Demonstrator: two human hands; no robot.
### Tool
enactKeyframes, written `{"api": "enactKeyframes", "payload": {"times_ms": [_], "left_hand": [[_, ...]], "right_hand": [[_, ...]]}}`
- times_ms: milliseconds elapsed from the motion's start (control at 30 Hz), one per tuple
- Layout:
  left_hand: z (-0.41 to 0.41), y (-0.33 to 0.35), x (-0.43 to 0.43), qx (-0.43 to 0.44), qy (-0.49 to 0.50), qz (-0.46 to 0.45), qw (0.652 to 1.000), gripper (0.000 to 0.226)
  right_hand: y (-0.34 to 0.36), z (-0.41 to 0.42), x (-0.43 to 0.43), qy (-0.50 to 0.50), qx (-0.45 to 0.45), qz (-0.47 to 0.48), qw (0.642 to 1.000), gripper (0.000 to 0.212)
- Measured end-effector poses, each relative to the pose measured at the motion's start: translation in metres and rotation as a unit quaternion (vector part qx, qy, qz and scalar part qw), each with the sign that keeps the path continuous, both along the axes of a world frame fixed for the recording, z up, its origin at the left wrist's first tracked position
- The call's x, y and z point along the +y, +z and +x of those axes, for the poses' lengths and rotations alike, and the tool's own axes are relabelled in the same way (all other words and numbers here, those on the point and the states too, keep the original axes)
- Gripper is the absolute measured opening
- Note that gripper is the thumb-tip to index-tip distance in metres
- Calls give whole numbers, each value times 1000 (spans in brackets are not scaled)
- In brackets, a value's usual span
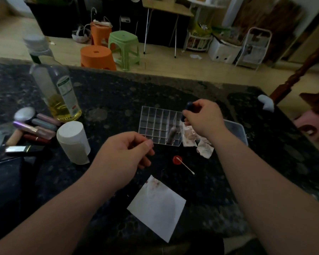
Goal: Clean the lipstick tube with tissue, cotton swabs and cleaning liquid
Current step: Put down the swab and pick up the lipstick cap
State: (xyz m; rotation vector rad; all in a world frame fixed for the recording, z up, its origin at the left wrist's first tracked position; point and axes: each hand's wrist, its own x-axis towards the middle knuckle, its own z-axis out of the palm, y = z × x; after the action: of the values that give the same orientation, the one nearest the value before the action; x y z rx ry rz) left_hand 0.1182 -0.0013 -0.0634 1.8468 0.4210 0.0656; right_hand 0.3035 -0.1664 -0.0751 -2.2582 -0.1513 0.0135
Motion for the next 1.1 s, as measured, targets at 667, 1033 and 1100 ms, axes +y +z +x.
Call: {"api": "enactKeyframes", "payload": {"times_ms": [667, 1033, 1100], "left_hand": [[4, -7, 2, 32, 20, -146, 989, 16], [-9, -5, 3, 42, -11, -105, 994, 15], [-12, -5, 3, 44, -23, -92, 995, 15]], "right_hand": [[-32, 24, 8, 25, -120, -129, 984, 48], [-45, -19, 21, 62, 27, -182, 981, 5], [-42, -22, 21, 41, 17, -170, 984, 5]]}}
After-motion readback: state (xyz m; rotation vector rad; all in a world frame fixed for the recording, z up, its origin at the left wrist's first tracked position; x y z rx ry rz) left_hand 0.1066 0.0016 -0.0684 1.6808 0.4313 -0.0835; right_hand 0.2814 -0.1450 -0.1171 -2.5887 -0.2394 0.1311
